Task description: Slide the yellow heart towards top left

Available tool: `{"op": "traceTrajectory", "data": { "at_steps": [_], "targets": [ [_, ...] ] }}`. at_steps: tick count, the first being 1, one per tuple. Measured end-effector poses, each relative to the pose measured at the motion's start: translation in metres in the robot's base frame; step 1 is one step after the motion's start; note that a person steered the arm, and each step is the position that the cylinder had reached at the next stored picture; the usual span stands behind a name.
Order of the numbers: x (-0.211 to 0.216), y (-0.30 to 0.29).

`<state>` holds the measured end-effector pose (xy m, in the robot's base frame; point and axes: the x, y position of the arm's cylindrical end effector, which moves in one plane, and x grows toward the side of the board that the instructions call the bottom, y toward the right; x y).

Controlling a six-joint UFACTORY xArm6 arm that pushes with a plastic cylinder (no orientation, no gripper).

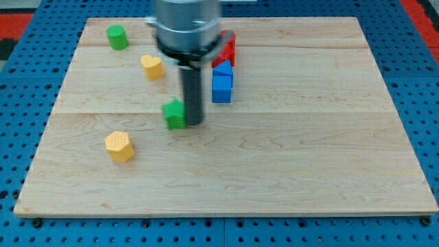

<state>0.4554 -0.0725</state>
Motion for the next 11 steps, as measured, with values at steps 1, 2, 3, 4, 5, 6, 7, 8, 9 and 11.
{"op": "traceTrajectory", "data": {
  "at_steps": [1,2,3,4,5,6,7,8,9,11],
  "targets": [
    [0.001,-0.028],
    [-0.012,-0.044],
    [-0.046,-0.069],
    [-0.049,-0.035],
    [-0.074,-0.022],
    [-0.102,-0.022],
    [-0.125,-0.037],
    [-0.128,-0.093],
    [-0.128,-0.083],
    [-0.068,-0.095]
  ]
}}
